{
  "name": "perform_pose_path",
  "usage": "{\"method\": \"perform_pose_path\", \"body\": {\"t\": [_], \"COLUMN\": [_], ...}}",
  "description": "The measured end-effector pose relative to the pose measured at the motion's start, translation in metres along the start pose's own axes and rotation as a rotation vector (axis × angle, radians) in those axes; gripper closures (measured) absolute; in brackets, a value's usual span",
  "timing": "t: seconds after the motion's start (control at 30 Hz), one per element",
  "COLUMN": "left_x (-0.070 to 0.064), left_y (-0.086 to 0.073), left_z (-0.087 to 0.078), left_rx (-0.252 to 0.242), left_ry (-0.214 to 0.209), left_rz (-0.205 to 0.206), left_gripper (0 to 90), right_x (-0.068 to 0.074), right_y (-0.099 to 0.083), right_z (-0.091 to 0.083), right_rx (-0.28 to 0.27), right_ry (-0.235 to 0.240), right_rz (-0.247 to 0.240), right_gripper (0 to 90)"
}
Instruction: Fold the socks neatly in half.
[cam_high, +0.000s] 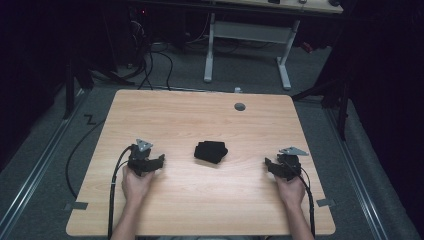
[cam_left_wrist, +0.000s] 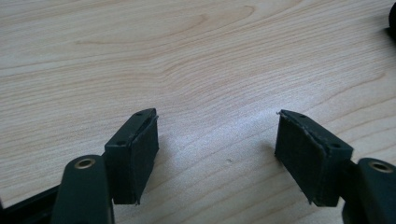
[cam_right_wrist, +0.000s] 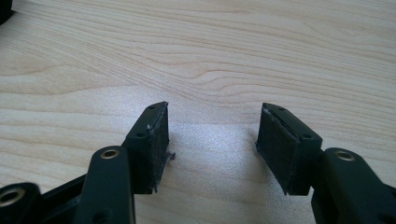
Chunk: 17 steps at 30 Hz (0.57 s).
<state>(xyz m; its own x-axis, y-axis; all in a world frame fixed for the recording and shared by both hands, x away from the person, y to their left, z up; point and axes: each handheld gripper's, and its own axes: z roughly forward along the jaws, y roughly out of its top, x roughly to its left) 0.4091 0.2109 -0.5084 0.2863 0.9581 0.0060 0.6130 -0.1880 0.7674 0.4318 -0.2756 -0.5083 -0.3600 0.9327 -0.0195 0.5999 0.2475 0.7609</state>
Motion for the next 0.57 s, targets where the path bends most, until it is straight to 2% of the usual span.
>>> {"method": "perform_pose_path", "body": {"t": [0.57], "left_x": [0.0002], "left_y": [0.0000], "left_z": [0.0000], "left_rx": [-0.002], "left_ry": [-0.001], "left_rz": [-0.003], "left_gripper": [31.1], "right_x": [0.0001], "right_y": [0.0000], "right_z": [0.0000], "right_rx": [0.000], "right_ry": [0.000], "right_rz": [0.000], "right_gripper": [43.6]}}
